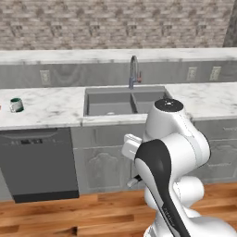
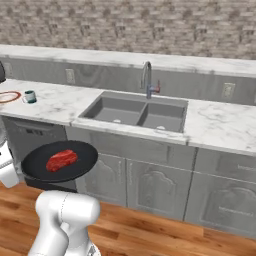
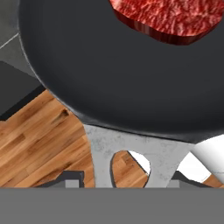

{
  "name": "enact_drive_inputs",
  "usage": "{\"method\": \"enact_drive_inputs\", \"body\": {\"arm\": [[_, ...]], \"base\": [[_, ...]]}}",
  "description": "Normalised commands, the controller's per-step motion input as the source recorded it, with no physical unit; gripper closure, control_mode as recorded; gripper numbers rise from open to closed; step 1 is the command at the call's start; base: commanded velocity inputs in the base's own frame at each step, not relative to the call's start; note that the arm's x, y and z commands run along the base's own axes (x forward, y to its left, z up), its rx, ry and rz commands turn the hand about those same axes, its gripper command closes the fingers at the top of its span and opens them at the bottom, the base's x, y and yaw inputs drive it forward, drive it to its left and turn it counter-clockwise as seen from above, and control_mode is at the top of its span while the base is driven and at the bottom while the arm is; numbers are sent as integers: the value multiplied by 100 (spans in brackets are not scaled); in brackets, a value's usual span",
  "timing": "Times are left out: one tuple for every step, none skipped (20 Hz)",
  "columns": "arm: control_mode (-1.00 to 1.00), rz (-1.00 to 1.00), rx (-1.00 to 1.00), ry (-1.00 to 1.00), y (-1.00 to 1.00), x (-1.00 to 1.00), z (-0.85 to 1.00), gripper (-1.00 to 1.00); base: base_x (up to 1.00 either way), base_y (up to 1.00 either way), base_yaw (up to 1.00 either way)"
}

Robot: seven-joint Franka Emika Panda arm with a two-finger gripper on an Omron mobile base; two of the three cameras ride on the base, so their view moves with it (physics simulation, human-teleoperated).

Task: Pick up the pan with the steak in it and place it on the dining table. Then place the steak on the plate.

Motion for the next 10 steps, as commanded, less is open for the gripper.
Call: {"method": "enact_drive_inputs", "body": {"arm": [[100, 0, 0, 0, 0, 0, 0, 100], [100, 0, 0, 0, 0, 0, 0, 100], [100, 0, 0, 0, 0, 0, 0, 100], [100, 0, 0, 0, 0, 0, 0, 100], [100, 0, 0, 0, 0, 0, 0, 100], [100, 0, 0, 0, 0, 0, 0, 100], [100, 0, 0, 0, 0, 0, 0, 100], [100, 0, 0, 0, 0, 0, 0, 100], [100, 0, 0, 0, 0, 0, 0, 100], [100, 0, 0, 0, 0, 0, 0, 100]], "base": [[14, 100, 0], [14, 100, 0], [14, 100, 0], [14, 100, 0], [14, 100, 0], [14, 100, 0], [14, 100, 0], [14, 100, 0], [14, 100, 0], [14, 100, 0]]}}
